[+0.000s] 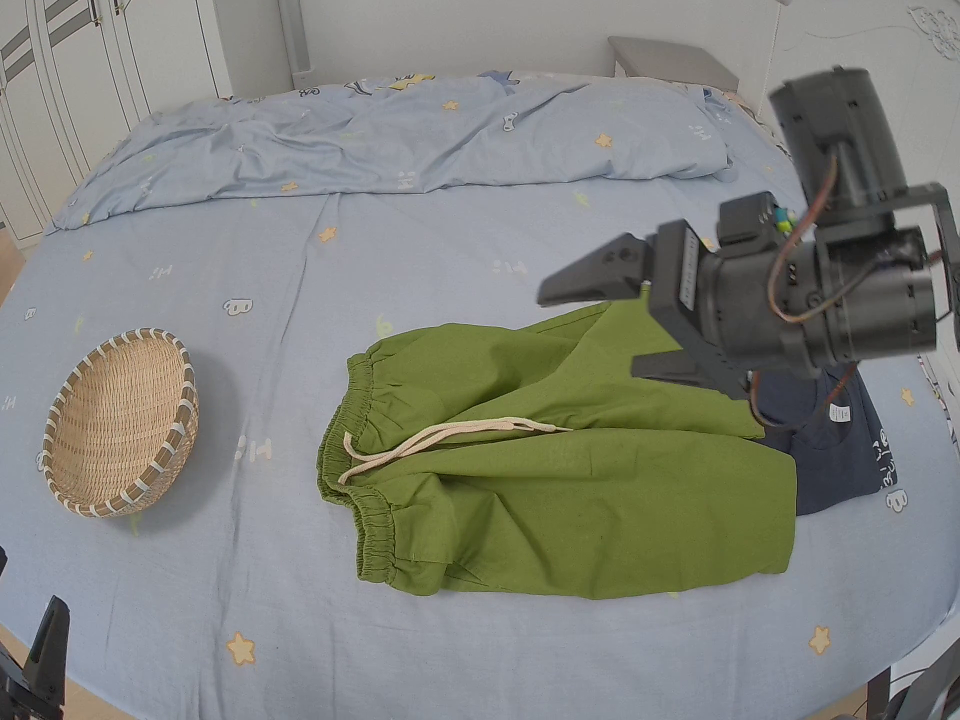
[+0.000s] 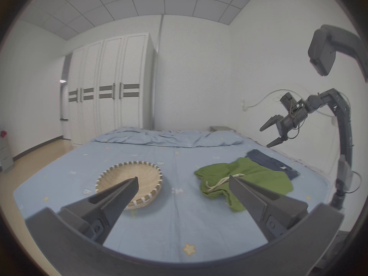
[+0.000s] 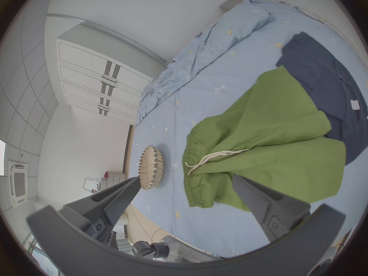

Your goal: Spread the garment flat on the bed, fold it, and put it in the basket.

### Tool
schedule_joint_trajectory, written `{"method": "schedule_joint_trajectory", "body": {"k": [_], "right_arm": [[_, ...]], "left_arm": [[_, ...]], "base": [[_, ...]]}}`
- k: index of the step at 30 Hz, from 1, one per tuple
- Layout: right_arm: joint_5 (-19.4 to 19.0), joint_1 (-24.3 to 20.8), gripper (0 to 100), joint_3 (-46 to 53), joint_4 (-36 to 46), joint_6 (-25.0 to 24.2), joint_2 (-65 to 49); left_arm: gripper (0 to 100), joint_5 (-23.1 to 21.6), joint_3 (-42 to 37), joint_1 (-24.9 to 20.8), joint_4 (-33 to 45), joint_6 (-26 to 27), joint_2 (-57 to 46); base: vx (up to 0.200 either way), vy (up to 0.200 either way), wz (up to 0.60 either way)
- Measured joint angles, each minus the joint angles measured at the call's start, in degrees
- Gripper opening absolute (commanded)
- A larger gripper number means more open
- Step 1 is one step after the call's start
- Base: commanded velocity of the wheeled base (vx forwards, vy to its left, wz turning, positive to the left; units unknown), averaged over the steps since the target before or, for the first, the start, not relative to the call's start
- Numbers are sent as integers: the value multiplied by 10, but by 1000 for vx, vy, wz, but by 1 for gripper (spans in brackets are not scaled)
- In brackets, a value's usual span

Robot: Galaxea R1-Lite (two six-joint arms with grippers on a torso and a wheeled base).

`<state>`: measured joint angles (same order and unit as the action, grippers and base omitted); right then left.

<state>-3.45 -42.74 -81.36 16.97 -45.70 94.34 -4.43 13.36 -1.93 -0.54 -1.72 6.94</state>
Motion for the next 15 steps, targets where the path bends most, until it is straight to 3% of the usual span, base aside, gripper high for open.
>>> {"method": "schedule_joint_trajectory", "body": {"k": [5,9,15], "right_arm": [[-11,37,100,107,-55,17,-61],[-16,69,100,177,-83,39,-103],[-22,127,100,253,-107,63,-145]], "left_arm": [[100,-62,45,-15,8,-11,99],[100,-117,67,-34,-10,-52,205],[100,-163,79,-63,-71,-118,370]], "base": [[0,0,0],[0,0,0],[0,0,0]]}}
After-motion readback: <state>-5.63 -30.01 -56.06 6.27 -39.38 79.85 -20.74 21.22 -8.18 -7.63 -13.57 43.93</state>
